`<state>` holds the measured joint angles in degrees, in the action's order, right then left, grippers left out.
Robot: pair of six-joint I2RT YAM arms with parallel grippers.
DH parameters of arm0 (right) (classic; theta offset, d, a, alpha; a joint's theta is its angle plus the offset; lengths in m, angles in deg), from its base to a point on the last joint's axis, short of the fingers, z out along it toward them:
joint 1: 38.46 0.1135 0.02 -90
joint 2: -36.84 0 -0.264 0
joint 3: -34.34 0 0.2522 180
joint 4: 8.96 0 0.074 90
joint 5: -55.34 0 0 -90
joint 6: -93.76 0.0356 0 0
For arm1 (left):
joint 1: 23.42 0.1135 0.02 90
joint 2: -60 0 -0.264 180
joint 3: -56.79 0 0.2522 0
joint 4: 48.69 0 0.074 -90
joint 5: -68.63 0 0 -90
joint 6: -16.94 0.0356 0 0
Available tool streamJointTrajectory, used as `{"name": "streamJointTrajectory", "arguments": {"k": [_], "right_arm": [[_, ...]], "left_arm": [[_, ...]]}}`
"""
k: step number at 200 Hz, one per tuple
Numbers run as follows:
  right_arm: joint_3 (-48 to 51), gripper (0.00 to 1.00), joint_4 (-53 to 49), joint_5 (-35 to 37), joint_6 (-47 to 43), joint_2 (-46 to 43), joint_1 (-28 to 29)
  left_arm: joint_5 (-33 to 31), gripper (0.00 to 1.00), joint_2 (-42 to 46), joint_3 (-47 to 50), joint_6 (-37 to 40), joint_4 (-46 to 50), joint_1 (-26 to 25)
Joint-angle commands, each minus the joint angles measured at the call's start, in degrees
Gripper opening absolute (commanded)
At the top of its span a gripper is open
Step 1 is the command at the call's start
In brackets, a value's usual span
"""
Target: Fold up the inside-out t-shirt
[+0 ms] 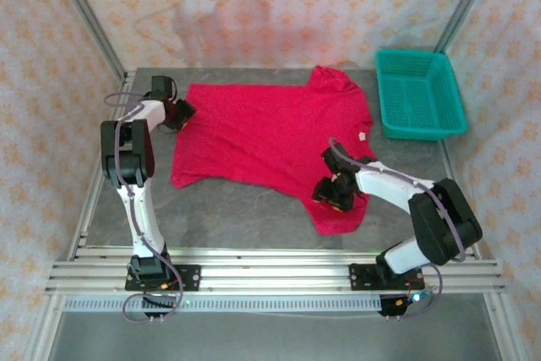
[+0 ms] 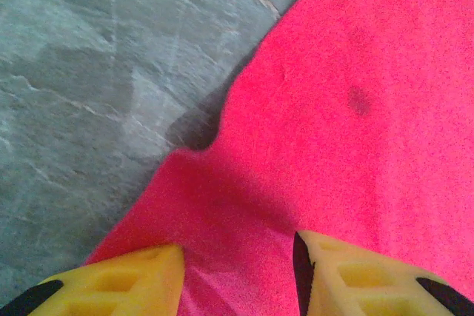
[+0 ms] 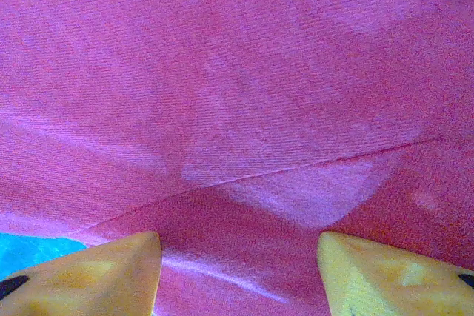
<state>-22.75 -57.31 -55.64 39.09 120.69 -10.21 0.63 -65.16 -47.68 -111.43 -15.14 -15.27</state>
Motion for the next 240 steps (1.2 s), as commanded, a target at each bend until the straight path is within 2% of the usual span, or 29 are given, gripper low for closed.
{"name": "streamJointTrajectory", "arguments": {"k": [1,17,28,44,53,64,83,116,157,178,204,219,240], "right_arm": [[-0.63,0.60,-8.27,1.55,0.37,-1.22,0.24],[-6.77,0.61,-9.86,2.17,-0.39,-1.98,0.23],[-11.49,0.62,-9.41,3.83,-0.68,-1.63,0.00],[-17.29,0.63,-6.30,4.33,-1.03,1.23,-1.97],[-20.47,0.63,-4.79,4.31,-1.38,4.44,-3.72],[-24.14,0.63,-2.83,5.15,-1.74,8.37,-5.76],[-29.88,0.62,-0.82,6.74,-2.90,15.77,-8.59],[-38.28,0.62,-3.41,10.00,-5.72,26.76,-10.62],[-33.45,0.62,-5.31,12.09,-4.71,27.65,-11.21],[-24.42,0.62,-2.79,9.05,-1.71,22.40,-10.73],[-16.67,0.62,-0.53,6.07,1.35,15.84,-8.08],[-16.92,0.62,-1.80,5.94,1.13,13.17,-7.73],[-21.88,0.63,-5.51,10.75,-2.28,11.02,-8.60]], "left_arm": [[-4.90,0.48,5.61,0.18,5.12,7.59,-1.91],[-9.95,0.51,13.06,2.57,8.70,10.68,-5.13],[-11.09,0.53,19.44,6.98,9.72,10.24,-7.88],[-7.47,0.56,25.45,15.89,8.08,4.30,-10.83],[-4.33,0.56,26.61,20.42,4.33,0.21,-11.45],[-0.47,0.56,26.35,24.89,1.91,-4.34,-11.33],[1.17,0.55,23.84,28.80,0.76,-6.74,-10.51],[2.60,0.54,23.01,34.53,-0.71,-9.15,-4.68],[-3.14,0.54,26.88,37.68,1.77,-1.75,2.60],[-4.51,0.54,29.74,40.01,2.59,0.01,5.04],[-6.71,0.54,34.77,42.72,2.89,2.02,5.57],[-9.30,0.54,38.71,43.23,2.95,3.82,5.58],[-12.46,0.54,44.95,41.88,3.16,6.50,4.90]]}}
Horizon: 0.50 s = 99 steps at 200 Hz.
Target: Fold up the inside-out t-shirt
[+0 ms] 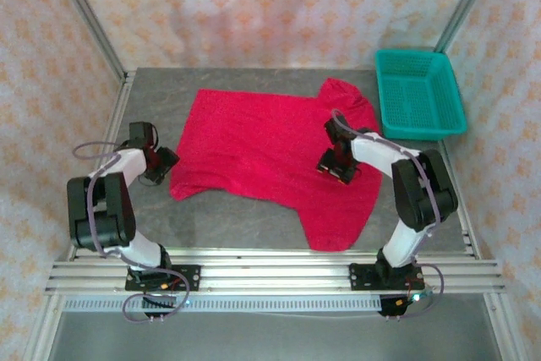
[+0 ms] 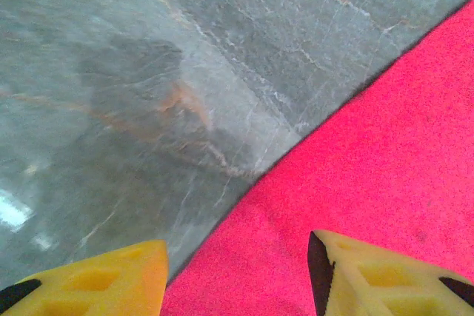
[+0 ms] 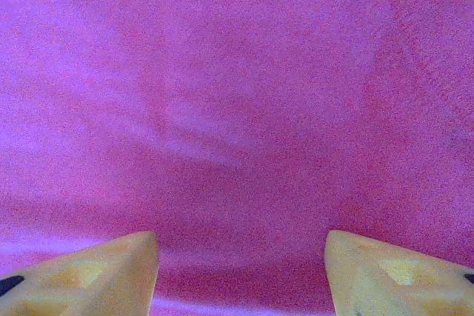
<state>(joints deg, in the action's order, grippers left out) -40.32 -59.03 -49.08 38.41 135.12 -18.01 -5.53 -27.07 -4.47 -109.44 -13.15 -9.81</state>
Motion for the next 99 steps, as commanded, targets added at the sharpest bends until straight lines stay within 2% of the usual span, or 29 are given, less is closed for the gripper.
{"name": "streamJointTrajectory", "arguments": {"k": [1,22,54,73,99], "right_arm": [[-4.57,0.64,-3.90,4.47,-1.74,-3.47,-0.91],[-8.13,0.65,-4.45,4.83,-4.55,-1.90,-3.57],[-14.46,0.65,-3.32,2.52,-7.31,7.23,-7.84],[-21.41,0.64,-4.59,2.88,-8.76,13.90,-8.14],[-29.51,0.64,-5.61,3.51,-9.08,21.25,-8.15]], "left_arm": [[-6.45,0.54,7.14,-1.48,1.20,4.64,-0.76],[-8.96,0.55,12.11,-4.81,2.65,6.33,-6.75],[-2.06,0.55,9.20,-7.61,3.39,1.14,-16.13],[1.14,0.55,2.88,-9.81,2.81,-1.57,-17.03],[0.25,0.55,-7.12,-15.35,3.64,-1.96,-16.79]]}}
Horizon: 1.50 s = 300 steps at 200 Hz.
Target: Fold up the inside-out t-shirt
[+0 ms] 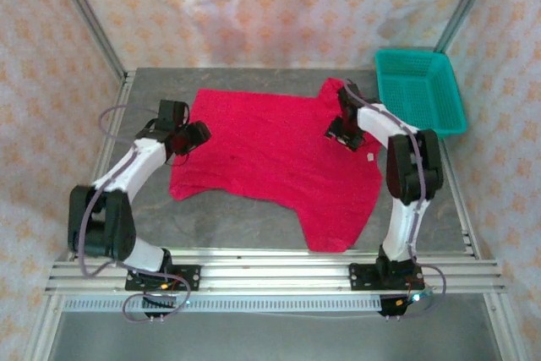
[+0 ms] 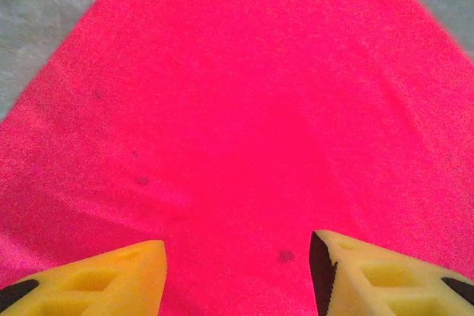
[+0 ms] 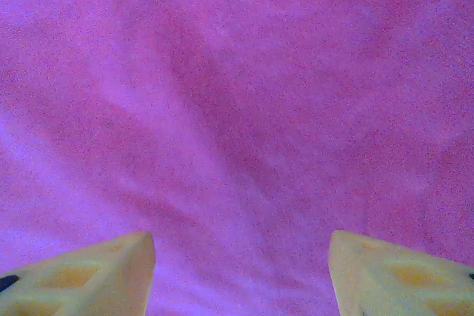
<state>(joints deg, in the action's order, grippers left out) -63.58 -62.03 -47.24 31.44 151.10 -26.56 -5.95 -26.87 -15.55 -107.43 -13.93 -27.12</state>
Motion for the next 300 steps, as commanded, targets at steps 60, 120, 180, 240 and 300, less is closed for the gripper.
{"name": "streamJointTrajectory", "arguments": {"k": [60,120,180,240,300], "right_arm": [[-26.69,0.64,-5.04,-0.51,-0.68,22.58,0.45],[-61.24,0.64,-16.46,-3.20,-1.22,39.58,0.40],[-44.47,0.65,-14.07,-2.92,-2.31,17.47,2.25],[-0.93,0.64,-0.36,-3.65,0.69,-10.95,6.52],[16.04,0.65,2.73,-4.60,1.38,-22.13,7.32]], "left_arm": [[3.45,0.56,-32.73,-21.78,-2.13,-0.03,5.17],[6.56,0.55,-44.42,-37.85,-0.85,4.49,9.83],[-3.36,0.54,-15.43,-20.10,-1.49,7.21,10.37],[5.00,0.54,8.23,10.37,-4.12,2.62,21.33],[13.59,0.50,8.38,22.11,-6.08,-14.24,26.47]]}}
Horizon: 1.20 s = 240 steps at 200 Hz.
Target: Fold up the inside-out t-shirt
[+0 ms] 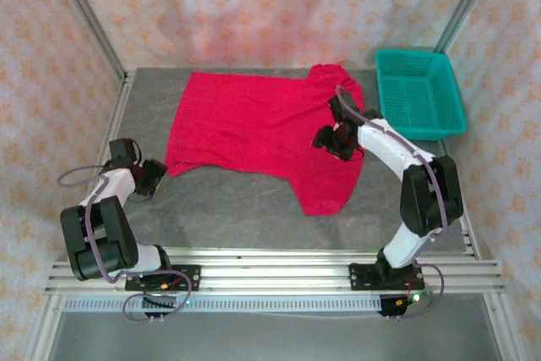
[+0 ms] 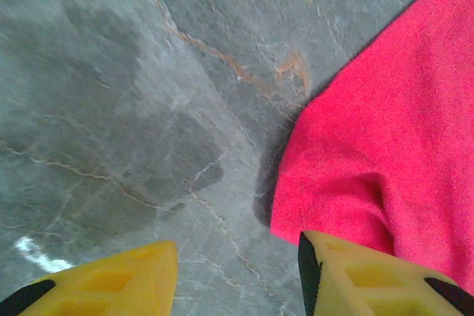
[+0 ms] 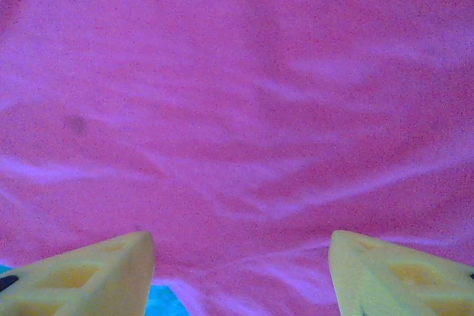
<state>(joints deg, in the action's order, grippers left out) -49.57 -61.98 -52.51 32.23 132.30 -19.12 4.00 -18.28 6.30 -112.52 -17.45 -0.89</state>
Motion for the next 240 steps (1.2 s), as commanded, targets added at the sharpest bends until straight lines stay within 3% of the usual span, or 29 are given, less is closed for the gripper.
{"name": "streamJointTrajectory", "arguments": {"k": [1,39,112,192,240], "right_arm": [[2.12,0.65,2.65,0.64,0.61,-3.38,-0.10],[2.15,0.65,0.64,1.28,-0.40,-4.15,-0.15],[0.30,0.65,-0.80,2.12,-0.92,-3.72,-0.09],[0.63,0.65,-0.59,1.32,-0.90,-2.65,-0.20],[1.42,0.65,-0.23,0.80,-0.83,-2.65,-0.18]], "left_arm": [[3.55,0.50,-0.25,0.25,-0.89,-10.76,0.24],[1.79,0.50,-3.48,0.52,-0.61,-13.62,0.29],[5.38,0.42,-10.52,0.96,-3.03,-20.40,-0.18],[4.53,0.35,-16.01,-0.21,-3.69,-22.48,-4.04],[2.55,0.35,-16.47,-3.69,-2.73,-18.65,-6.46]]}}
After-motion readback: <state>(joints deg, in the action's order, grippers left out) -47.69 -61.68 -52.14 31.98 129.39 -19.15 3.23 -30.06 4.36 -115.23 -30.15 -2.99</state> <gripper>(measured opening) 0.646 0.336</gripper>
